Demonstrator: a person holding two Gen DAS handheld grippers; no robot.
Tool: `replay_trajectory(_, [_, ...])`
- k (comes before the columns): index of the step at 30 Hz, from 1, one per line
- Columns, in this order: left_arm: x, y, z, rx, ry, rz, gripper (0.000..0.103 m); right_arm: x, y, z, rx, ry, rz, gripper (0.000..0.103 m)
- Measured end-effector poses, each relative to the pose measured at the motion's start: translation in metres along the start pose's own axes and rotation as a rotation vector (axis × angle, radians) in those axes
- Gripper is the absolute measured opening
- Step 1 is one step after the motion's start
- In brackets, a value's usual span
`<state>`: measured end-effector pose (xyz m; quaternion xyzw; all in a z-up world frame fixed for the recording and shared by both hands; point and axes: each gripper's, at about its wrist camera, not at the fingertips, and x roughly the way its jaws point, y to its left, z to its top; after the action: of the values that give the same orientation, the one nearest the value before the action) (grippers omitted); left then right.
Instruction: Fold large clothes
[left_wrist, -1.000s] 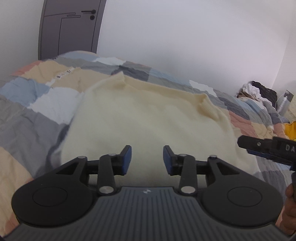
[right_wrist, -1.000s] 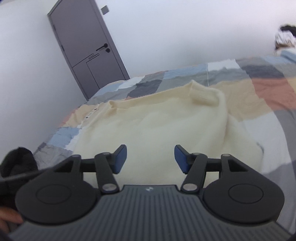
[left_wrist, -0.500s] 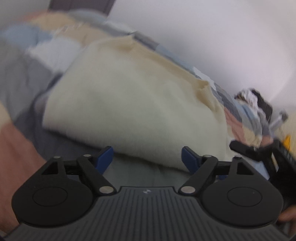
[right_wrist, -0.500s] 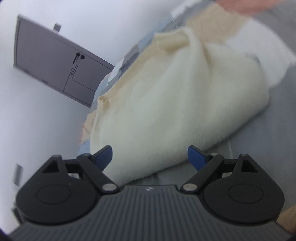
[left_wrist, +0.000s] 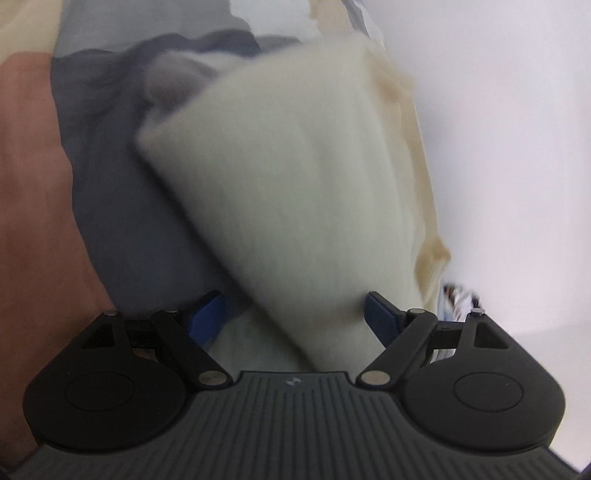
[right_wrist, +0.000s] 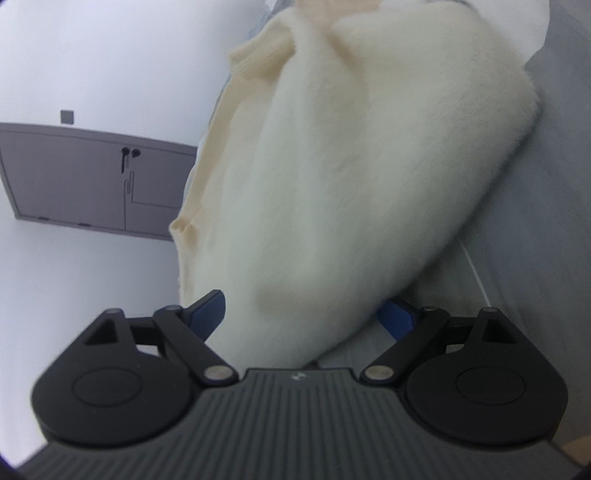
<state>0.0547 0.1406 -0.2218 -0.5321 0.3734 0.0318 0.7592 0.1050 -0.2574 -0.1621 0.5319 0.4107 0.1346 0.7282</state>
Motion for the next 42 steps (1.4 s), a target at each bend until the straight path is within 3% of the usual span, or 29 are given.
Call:
replay_trajectory(1, [0.000, 0.001, 0.002, -0.004, -0.016, -0.003, 0.085, 0.001, -0.001, 0.001, 0.008, -0.013, -0.001, 0.090])
replay_trajectory(7, [0.008, -0.006, 0.011, 0.045, -0.086, 0.028, 0.078, 0.001, -0.015, 0.013, 0.055, -0.081, -0.062, 0.062])
replay_trajectory(10, [0.005, -0.012, 0.015, 0.100, -0.113, 0.055, 0.064, 0.001, -0.016, 0.014, 0.046, -0.097, -0.067, 0.054])
replay_trajectory(12, [0.002, -0.016, 0.012, 0.127, -0.134, 0.061, 0.052, -0.002, -0.009, 0.011, -0.009, -0.117, -0.082, 0.041])
replay_trajectory(14, [-0.003, -0.020, 0.011, 0.147, -0.153, 0.051, 0.038, -0.006, -0.003, 0.009, -0.064, -0.138, -0.081, 0.034])
replay_trajectory(15, [-0.006, -0.019, 0.010, 0.156, -0.165, 0.040, 0.036, -0.008, 0.002, 0.008, -0.088, -0.148, -0.074, 0.032])
replay_trajectory(19, [-0.029, -0.027, -0.004, 0.212, -0.218, -0.006, 0.029, -0.023, 0.012, 0.006, -0.157, -0.193, -0.020, 0.029])
replay_trajectory(25, [-0.066, -0.042, -0.015, 0.259, -0.252, -0.058, 0.028, -0.055, 0.031, -0.011, -0.254, -0.238, 0.046, 0.029])
replay_trajectory(33, [-0.121, -0.051, -0.040, 0.283, -0.214, -0.077, 0.028, -0.111, 0.048, -0.035, -0.320, -0.253, 0.072, 0.029])
replay_trajectory(42, [-0.170, -0.030, -0.078, 0.244, -0.161, -0.079, 0.030, -0.160, 0.044, -0.064, -0.332, -0.233, 0.064, 0.029])
